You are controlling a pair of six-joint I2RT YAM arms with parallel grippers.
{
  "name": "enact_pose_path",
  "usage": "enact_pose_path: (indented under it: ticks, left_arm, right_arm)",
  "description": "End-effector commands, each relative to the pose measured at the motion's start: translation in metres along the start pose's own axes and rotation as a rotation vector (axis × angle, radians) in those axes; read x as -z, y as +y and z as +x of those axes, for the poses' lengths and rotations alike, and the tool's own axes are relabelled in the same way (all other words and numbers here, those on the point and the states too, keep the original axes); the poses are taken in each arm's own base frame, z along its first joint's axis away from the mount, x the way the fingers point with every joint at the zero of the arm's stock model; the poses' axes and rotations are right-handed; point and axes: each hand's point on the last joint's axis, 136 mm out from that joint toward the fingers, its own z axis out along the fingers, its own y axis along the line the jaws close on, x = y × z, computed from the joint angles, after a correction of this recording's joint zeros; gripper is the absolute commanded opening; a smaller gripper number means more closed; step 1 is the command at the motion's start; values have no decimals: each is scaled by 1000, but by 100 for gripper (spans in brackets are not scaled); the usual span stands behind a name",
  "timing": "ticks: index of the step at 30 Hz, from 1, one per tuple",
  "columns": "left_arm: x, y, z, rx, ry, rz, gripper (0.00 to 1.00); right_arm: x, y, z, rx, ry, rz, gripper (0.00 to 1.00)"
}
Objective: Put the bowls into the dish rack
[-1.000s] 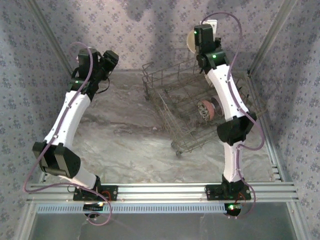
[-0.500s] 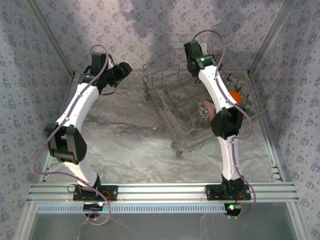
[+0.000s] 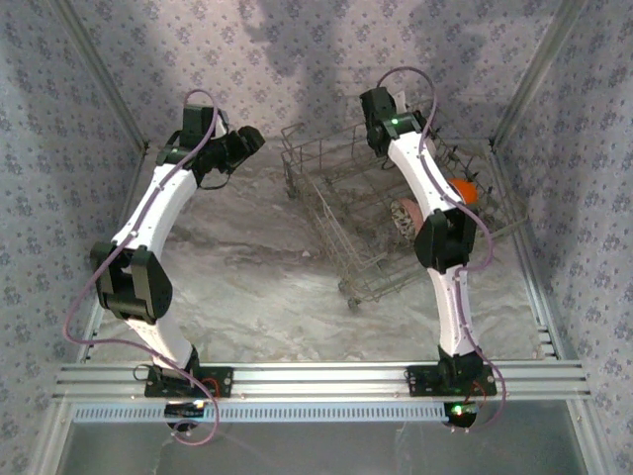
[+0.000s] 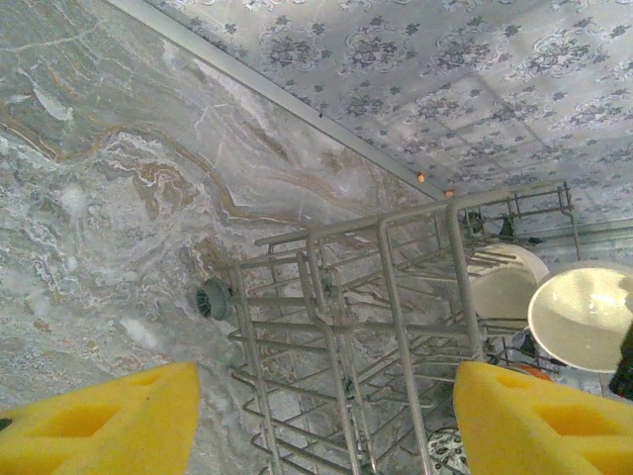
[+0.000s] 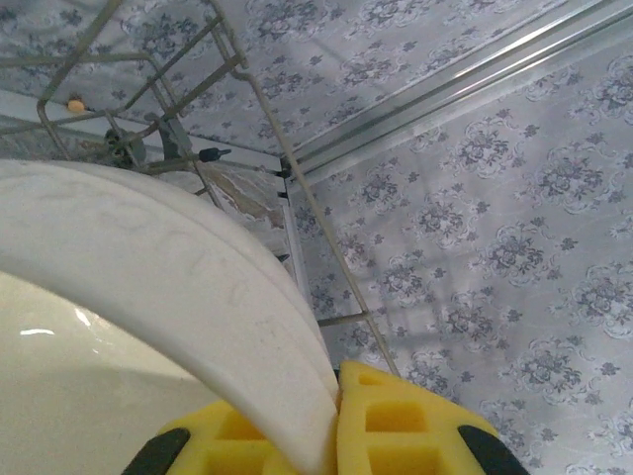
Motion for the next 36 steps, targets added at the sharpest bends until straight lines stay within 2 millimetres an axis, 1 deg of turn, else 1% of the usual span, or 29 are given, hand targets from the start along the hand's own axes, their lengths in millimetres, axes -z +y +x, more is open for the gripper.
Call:
enact_pose_path:
  ticks: [1, 6, 13, 20, 25, 31, 36]
  left_arm:
    - [4, -7, 0, -40, 14, 19, 69]
    - [4, -5, 3, -52, 24, 11, 70]
    - [3, -2, 8, -57, 38, 6, 70]
    - [3, 3, 12, -69, 45, -3, 70]
    - [1, 7, 16, -80, 51, -5, 70]
    - [1, 11, 19, -99, 58, -8, 70]
    - [3, 13, 19, -116, 58, -8, 71]
  right_arm:
    - [3, -7, -5, 3, -4, 84, 0]
    - [-3, -1, -2, 13, 9, 99, 0]
    - [-1, 11, 1, 54, 15, 116, 0]
    - [10, 3, -1, 63, 8, 142, 0]
    - [17, 6, -1, 95, 4, 166, 0]
    - [16, 10, -1, 131, 13, 209, 0]
    - [13, 14, 4, 149, 26, 231, 0]
